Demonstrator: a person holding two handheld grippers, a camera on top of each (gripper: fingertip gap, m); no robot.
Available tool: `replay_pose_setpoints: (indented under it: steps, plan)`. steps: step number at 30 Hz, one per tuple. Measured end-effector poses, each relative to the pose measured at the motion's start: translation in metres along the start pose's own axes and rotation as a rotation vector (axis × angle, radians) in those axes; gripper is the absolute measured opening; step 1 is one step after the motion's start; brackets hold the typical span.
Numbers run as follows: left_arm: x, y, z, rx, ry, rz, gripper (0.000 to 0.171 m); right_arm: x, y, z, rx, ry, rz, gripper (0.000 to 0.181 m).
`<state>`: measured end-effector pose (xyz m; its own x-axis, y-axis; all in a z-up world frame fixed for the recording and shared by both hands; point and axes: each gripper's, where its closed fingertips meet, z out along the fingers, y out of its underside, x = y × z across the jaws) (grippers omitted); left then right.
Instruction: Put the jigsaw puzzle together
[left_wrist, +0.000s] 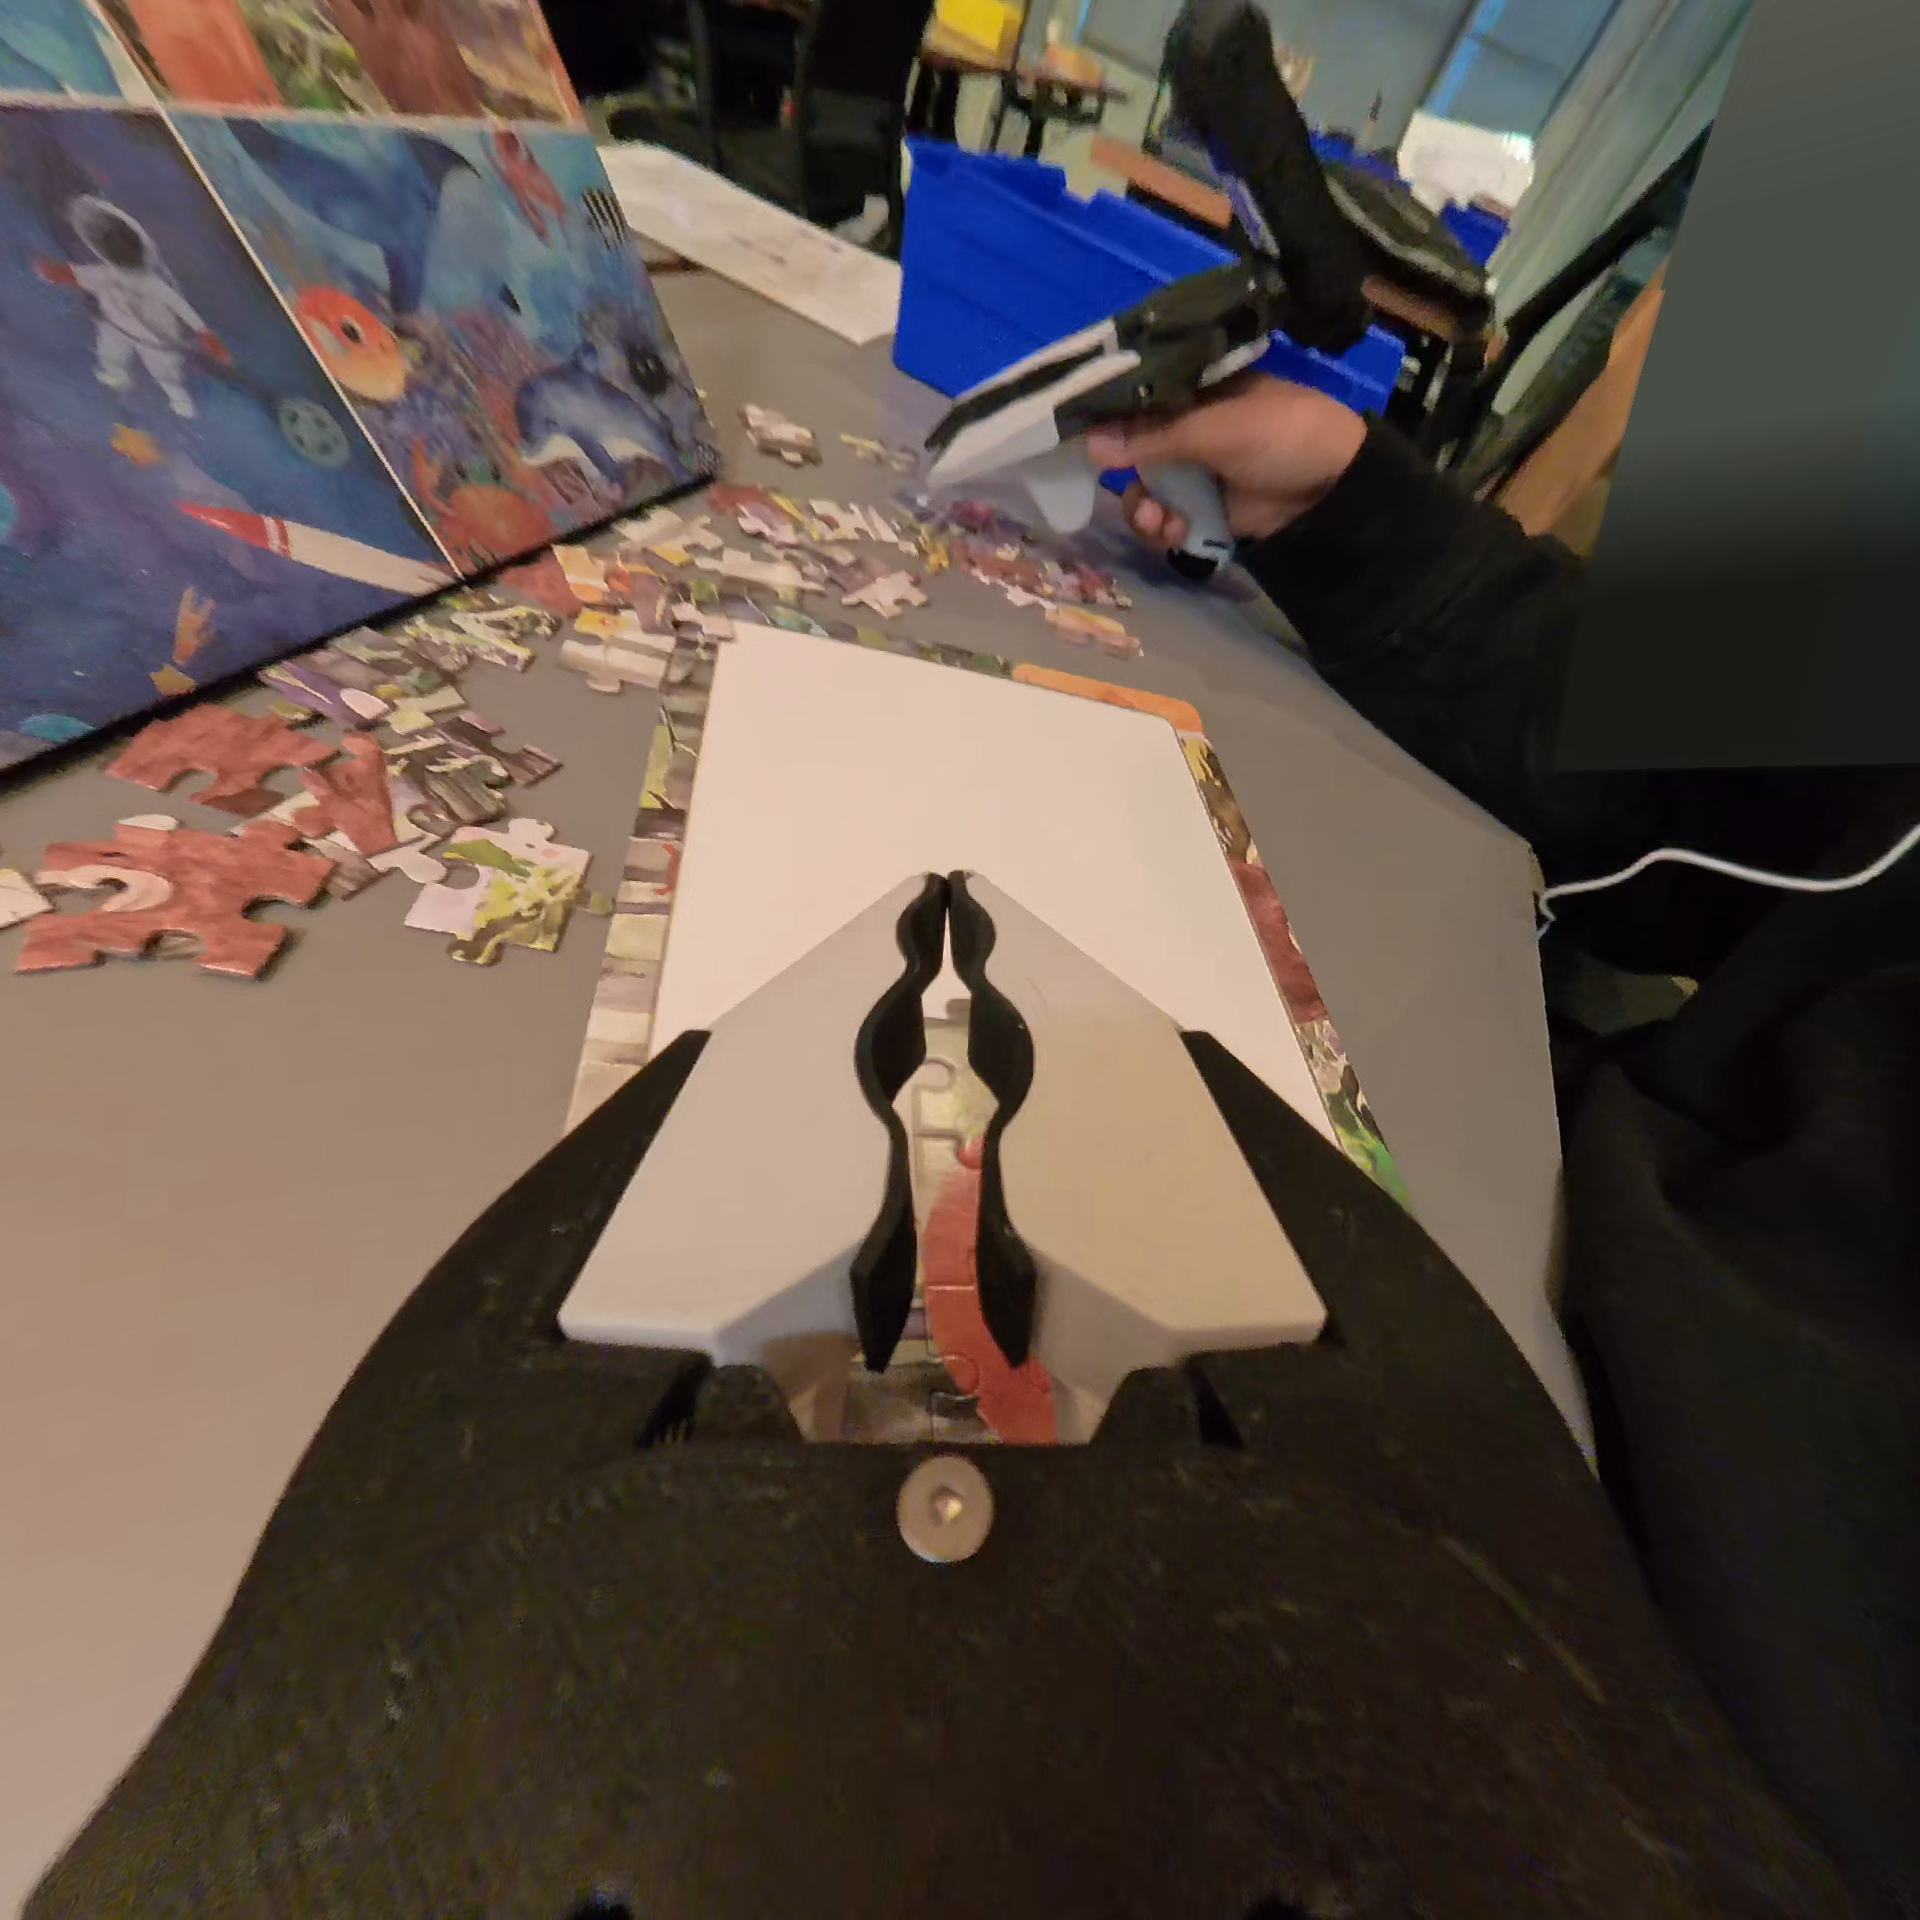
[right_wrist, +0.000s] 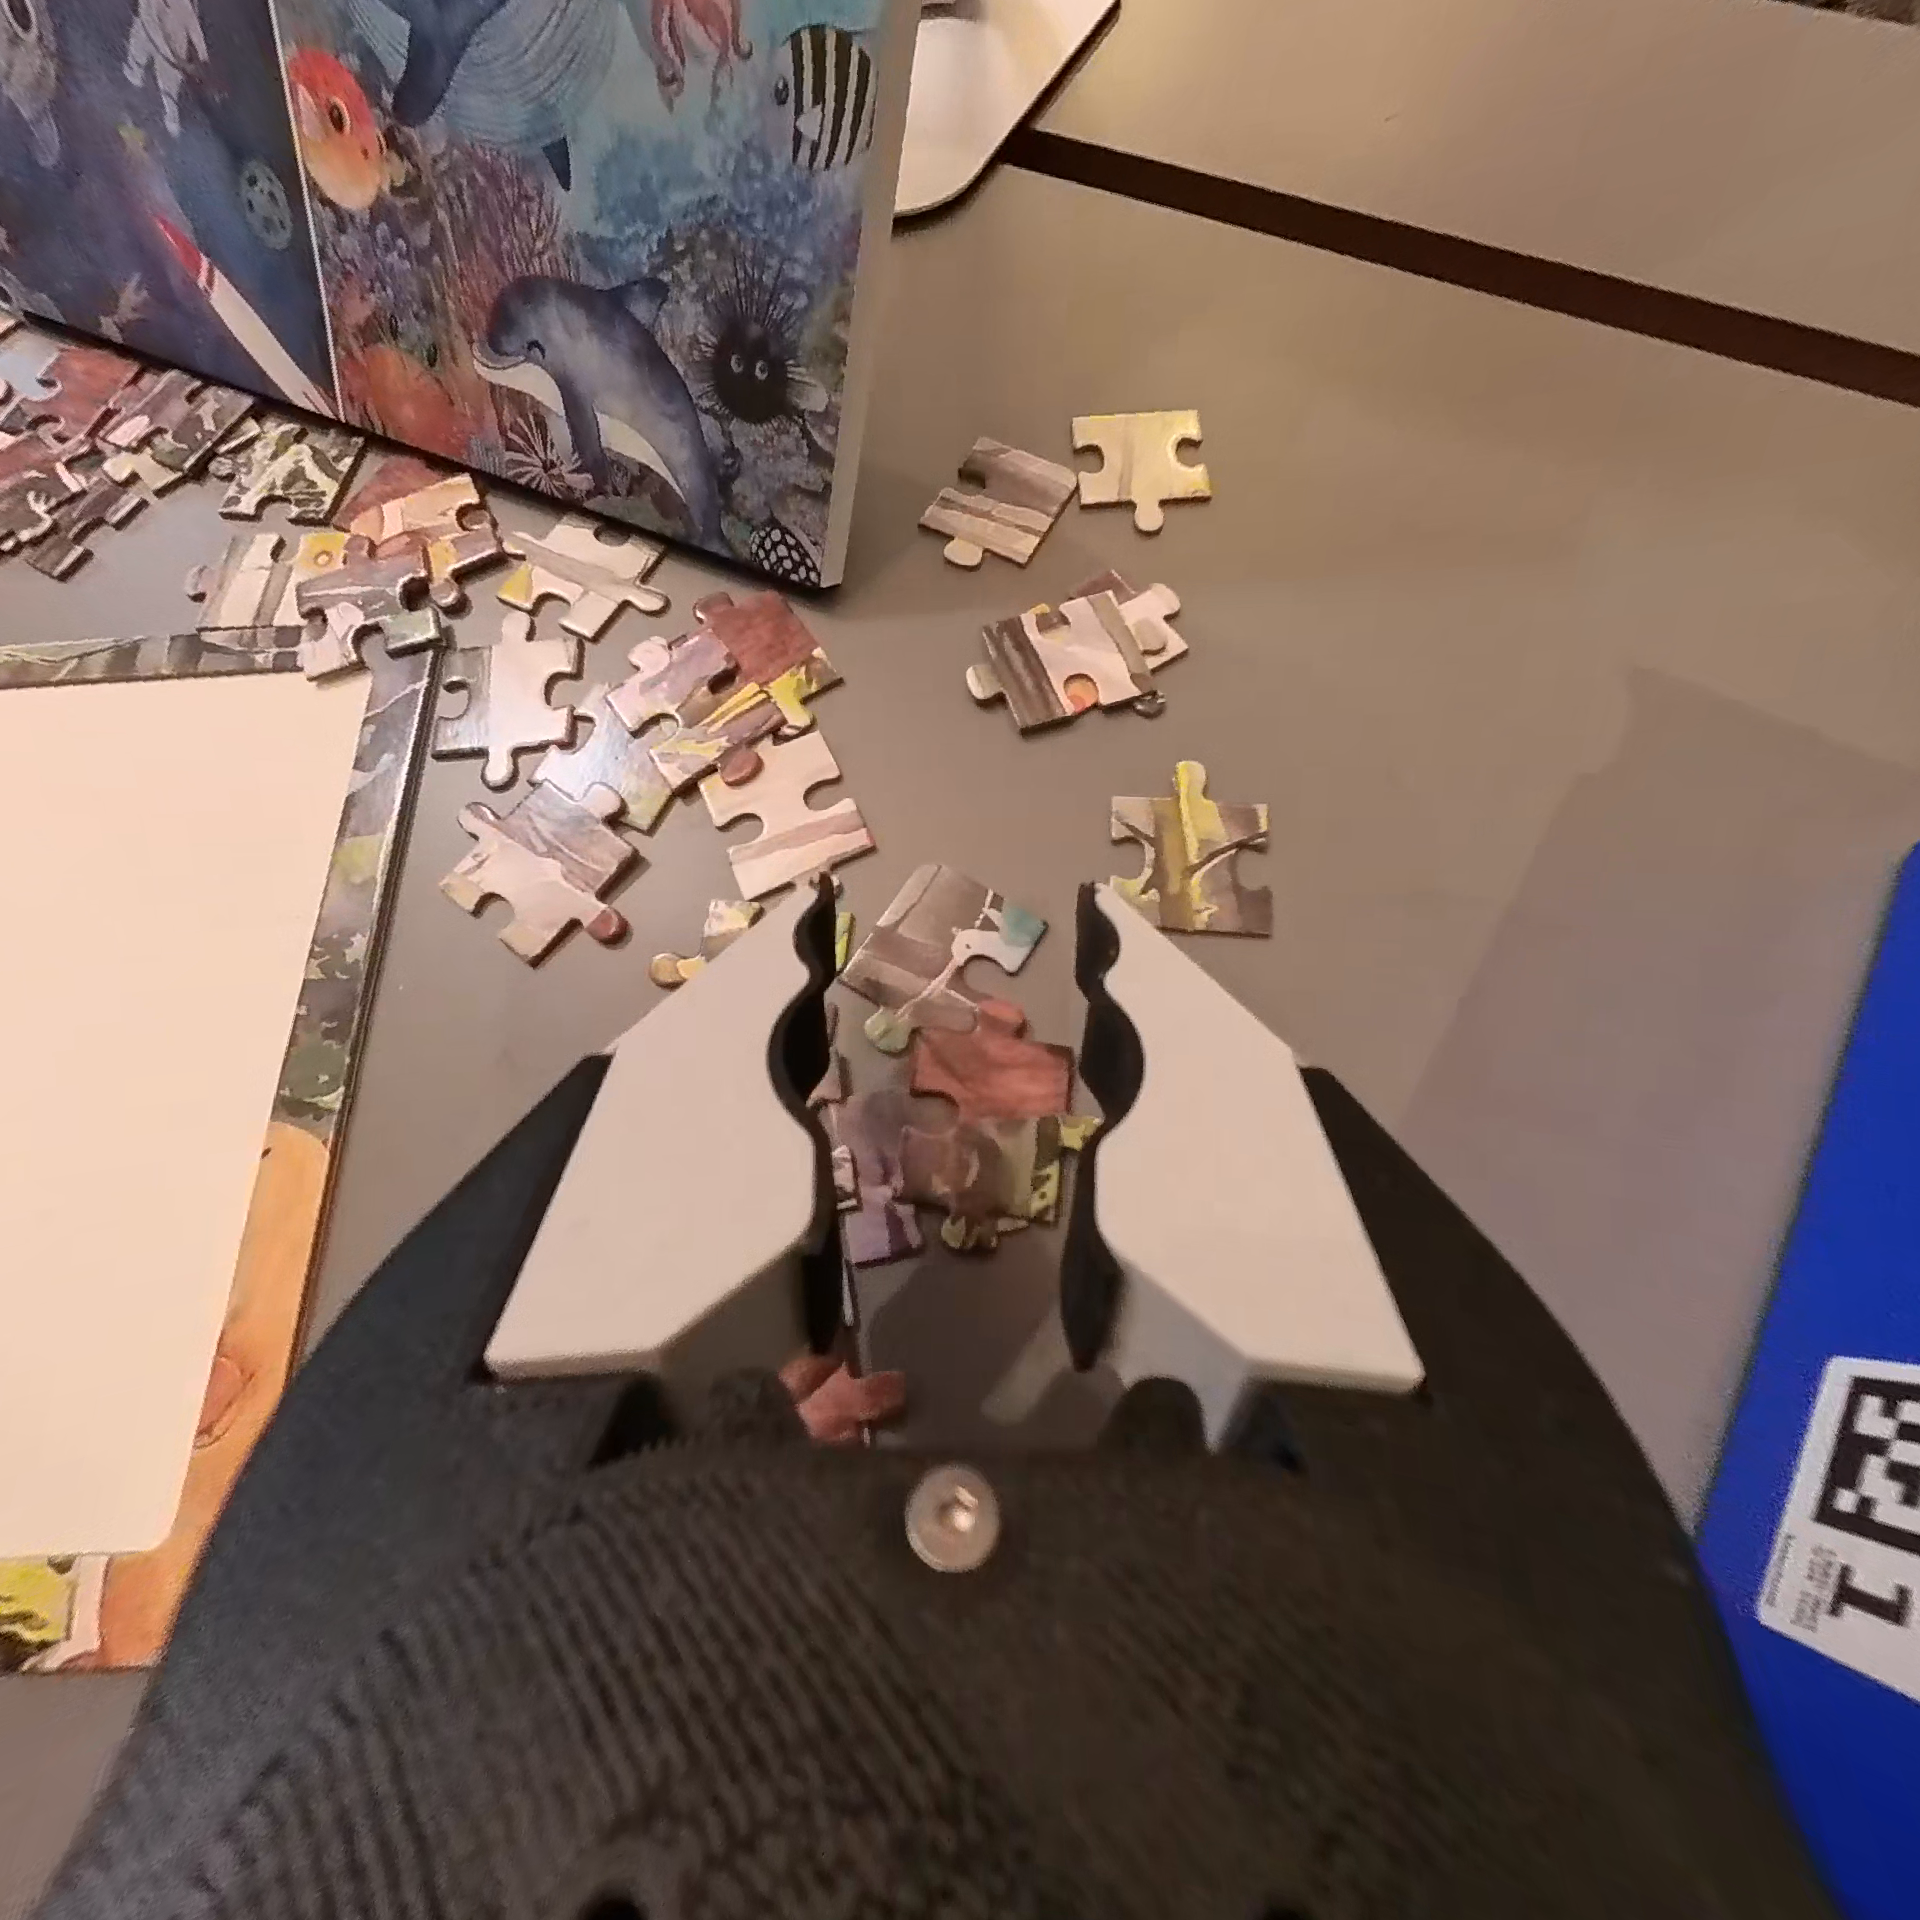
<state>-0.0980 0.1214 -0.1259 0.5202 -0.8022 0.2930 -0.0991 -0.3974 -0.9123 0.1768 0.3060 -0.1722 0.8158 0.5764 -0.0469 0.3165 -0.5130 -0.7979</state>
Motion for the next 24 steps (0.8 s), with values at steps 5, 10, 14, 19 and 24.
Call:
replay_pose_setpoints:
  steps: [5,10,14,19,24]
  plan:
    - [-0.003,-0.005,-0.008,0.045,-0.029,0.006,0.0,-0.001,0.004,0.005,-0.013,-0.009,0.002,0.044]
    - [-0.004,-0.006,-0.012,0.064,-0.037,0.003,0.0,-0.001,-0.005,0.001,0.043,-0.035,0.05,0.044]
    - [-0.003,-0.006,-0.012,0.066,-0.035,0.003,0.0,-0.003,-0.019,-0.005,0.127,-0.072,0.092,0.044]
    - [-0.003,-0.006,-0.012,0.063,-0.047,0.027,0.0,-0.002,-0.032,-0.01,0.204,-0.07,0.097,0.042]
    - [-0.004,-0.009,-0.015,0.084,-0.073,0.061,0.0,0.002,-0.039,-0.015,0.257,-0.045,0.098,0.039]
